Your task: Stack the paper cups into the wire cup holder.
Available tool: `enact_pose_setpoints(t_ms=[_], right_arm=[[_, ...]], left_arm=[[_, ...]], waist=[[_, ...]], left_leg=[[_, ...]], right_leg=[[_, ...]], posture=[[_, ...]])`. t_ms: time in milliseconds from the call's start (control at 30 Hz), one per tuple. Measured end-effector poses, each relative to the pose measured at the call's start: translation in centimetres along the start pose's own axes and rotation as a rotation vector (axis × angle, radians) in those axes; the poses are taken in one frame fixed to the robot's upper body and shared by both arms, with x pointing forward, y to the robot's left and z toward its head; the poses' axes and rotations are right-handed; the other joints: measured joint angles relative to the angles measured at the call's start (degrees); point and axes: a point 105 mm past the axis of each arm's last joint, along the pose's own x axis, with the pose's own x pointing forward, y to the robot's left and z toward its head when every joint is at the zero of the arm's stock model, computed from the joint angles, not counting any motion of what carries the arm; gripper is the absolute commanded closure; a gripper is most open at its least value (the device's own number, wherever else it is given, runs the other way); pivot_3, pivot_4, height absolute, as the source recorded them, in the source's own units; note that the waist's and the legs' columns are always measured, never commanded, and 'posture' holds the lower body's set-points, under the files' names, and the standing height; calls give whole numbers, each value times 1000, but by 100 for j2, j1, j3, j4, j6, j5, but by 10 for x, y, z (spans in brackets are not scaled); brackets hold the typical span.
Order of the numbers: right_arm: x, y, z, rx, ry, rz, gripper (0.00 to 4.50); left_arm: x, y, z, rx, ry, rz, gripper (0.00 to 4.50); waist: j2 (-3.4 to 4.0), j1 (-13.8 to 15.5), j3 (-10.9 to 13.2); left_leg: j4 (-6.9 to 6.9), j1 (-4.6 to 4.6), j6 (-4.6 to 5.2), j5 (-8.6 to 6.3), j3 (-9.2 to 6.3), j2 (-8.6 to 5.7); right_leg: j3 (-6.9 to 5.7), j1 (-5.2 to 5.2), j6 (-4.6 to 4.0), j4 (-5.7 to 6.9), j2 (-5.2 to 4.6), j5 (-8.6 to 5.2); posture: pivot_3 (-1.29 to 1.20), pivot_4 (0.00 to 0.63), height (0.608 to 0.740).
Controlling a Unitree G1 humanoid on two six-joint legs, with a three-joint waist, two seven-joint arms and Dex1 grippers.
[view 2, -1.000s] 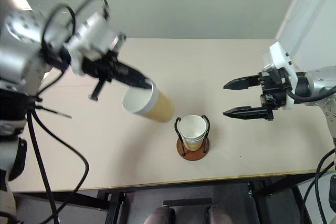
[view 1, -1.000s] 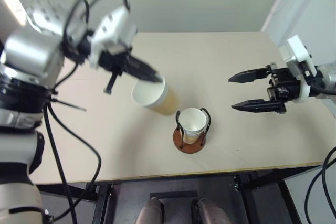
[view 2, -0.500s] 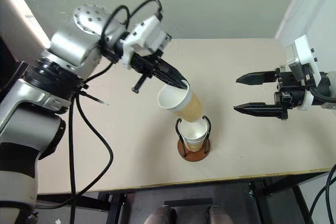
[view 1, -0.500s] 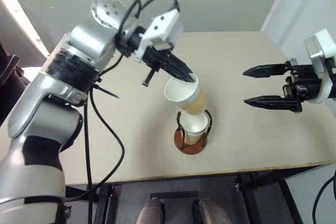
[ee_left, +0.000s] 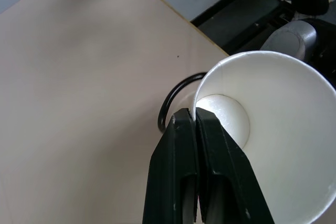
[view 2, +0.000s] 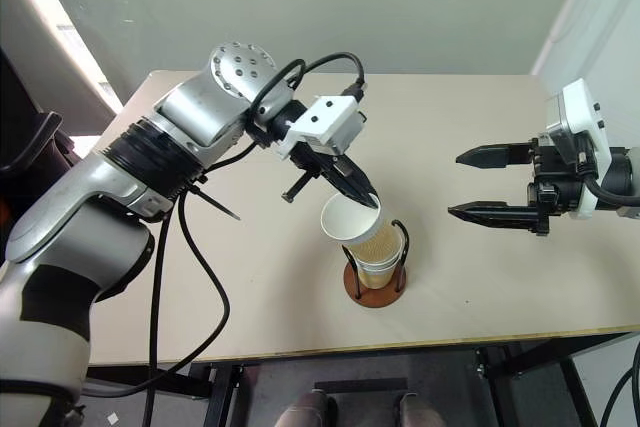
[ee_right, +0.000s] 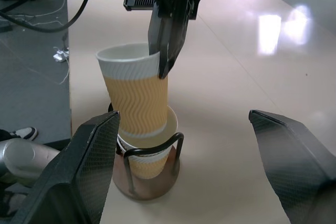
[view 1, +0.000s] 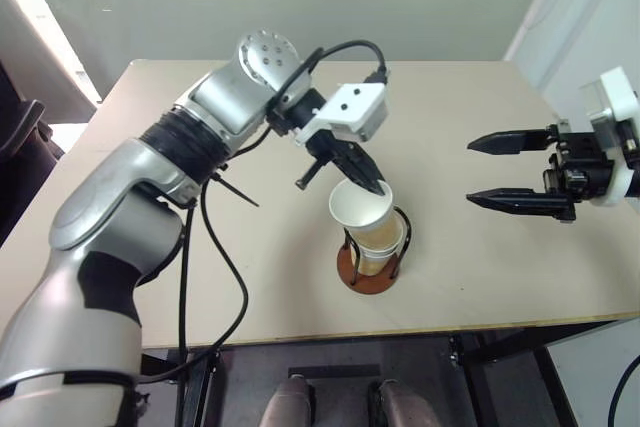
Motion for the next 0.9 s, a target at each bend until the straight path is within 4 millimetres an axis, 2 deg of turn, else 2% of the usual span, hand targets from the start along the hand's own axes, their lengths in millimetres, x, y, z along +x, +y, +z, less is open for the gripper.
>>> enact_pose_setpoints(t_ms=[100, 200, 400, 567, 667, 733, 800, 900], right_arm=[[0, 2, -2, 4, 5, 4, 413], [0, 4, -2, 8, 10, 9, 413], [0, 8, 1, 7, -5, 20, 413], [1, 7, 2, 3, -5, 14, 413], [3, 8, 0, 8, 1, 29, 413], [5, 9, -2, 16, 5, 50, 413], [7, 7, -8, 38, 18, 59, 413], [-1, -7, -28, 102, 68, 0, 413]], left_arm=[[2, 1, -1, -5, 7, -4, 4477], [4, 2, -2, -4, 21, -8, 3940], [3, 3, 2, 22, 28, 2, 1948], [3, 11, 7, 72, 29, 35, 1948], [-8, 13, 2, 62, 36, 92, 1948], [-19, 9, -9, 31, 54, 130, 1948], [-37, -3, -30, -37, 86, 181, 1948], [-74, -41, -67, -217, 137, 280, 1948]], waist=[[0, -1, 0], [0, 4, 0], [0, 5, 0], [0, 9, 0], [2, 2, -1], [4, -26, -2], [9, -78, -5], [10, -127, -6]], left_leg=[[0, 1, 0, 0, 2, 0], [1, 1, 0, 0, 2, 0], [4, 1, 0, 0, 3, -1], [19, 1, 8, -5, 2, -1], [25, 4, 13, -8, 4, -1], [25, 7, 13, -8, 5, -1], [22, 13, 13, -8, 4, 1], [13, 14, 8, -4, 1, 2]], right_leg=[[2, 0, 2, 1, 1, 0], [2, 1, 5, 1, 1, -1], [4, 3, 11, 0, 1, -3], [5, 10, 18, 1, 0, -2], [8, 13, 19, 1, 1, -2], [12, 13, 19, 4, 3, -2], [15, 12, 19, 5, 9, -2], [17, 3, 15, 6, 13, 0]], posture=[[0, 150, 740], [0, 150, 740], [0, 150, 740], [0, 150, 740], [0, 150, 740], [0, 150, 740], [0, 150, 740], [0, 150, 740]])
